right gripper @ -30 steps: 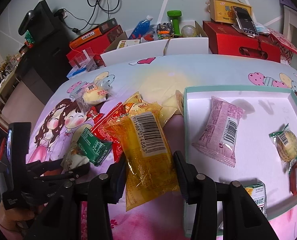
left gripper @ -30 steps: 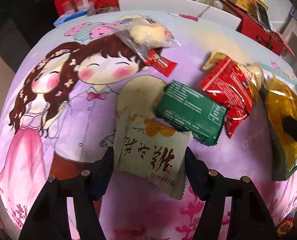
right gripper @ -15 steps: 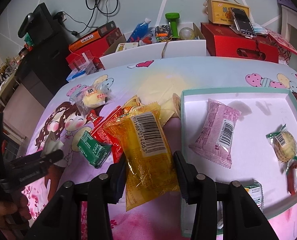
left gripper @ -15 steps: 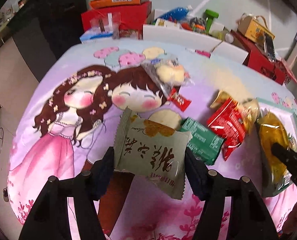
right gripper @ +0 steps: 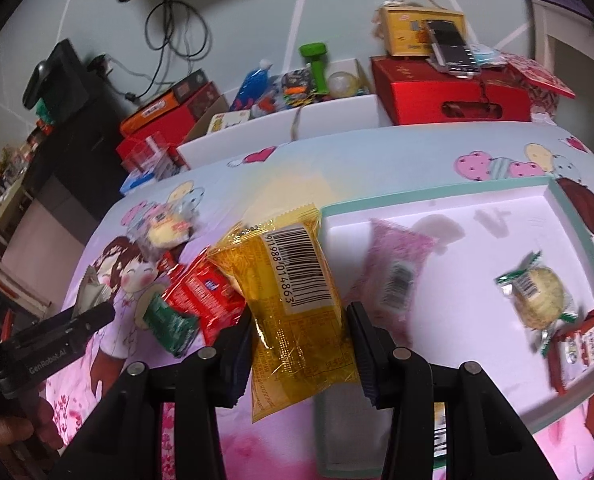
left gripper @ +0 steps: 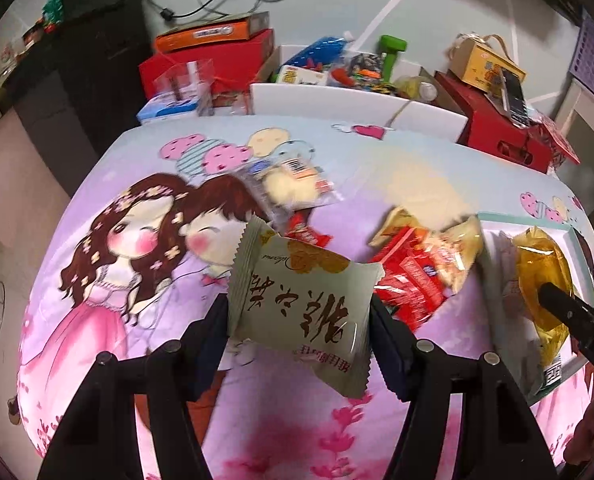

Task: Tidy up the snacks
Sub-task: 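Carry both packets over the white tray and open both tools to drop them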

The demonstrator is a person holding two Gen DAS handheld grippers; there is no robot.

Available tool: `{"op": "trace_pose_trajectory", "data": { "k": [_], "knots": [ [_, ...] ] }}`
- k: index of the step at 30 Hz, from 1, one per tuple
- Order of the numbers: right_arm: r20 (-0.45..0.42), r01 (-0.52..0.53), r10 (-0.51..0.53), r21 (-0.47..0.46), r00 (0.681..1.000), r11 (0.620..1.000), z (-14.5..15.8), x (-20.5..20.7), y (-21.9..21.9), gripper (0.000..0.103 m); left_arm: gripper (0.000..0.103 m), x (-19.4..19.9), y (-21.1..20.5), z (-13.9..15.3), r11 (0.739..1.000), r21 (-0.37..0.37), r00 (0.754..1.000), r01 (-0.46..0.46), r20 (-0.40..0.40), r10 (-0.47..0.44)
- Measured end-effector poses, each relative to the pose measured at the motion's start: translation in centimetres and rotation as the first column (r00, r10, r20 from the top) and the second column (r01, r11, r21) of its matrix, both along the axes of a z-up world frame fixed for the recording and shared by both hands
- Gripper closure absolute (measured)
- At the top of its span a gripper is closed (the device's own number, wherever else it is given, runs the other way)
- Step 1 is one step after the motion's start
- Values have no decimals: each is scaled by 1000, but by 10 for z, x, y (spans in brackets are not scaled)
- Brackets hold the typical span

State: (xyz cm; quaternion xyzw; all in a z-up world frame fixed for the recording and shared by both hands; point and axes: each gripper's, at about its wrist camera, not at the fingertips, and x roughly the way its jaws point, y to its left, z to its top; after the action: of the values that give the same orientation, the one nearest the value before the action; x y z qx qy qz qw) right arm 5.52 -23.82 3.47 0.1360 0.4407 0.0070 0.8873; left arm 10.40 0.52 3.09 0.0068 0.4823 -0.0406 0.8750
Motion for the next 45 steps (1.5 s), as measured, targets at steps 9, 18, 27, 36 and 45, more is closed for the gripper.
{"op": "trace_pose_trajectory", "data": {
  "k": [9,18,27,36,45],
  "knots": [
    [8,103,-103,-13,995,995,5,-3,-48,56,36,9,-69,8,989,-43,989,145,10,-144],
    [11,224,-224,1,975,975,8,-9,-101,56,36,19,-149,14,954,24,954,299,10,-299],
    [28,319,-318,-24,948,948,9,-16,-144,56,36,28,-225,16,908,46,909,416,18,-417],
    [-43,408,-408,-4,912,913,-9,-21,-176,56,35,33,-278,-8,877,21,877,479,-53,-478],
    [-71,433,-432,-9,899,901,-16,-24,-184,56,25,28,-278,-16,884,-7,882,468,-68,-467]
  ]
}}
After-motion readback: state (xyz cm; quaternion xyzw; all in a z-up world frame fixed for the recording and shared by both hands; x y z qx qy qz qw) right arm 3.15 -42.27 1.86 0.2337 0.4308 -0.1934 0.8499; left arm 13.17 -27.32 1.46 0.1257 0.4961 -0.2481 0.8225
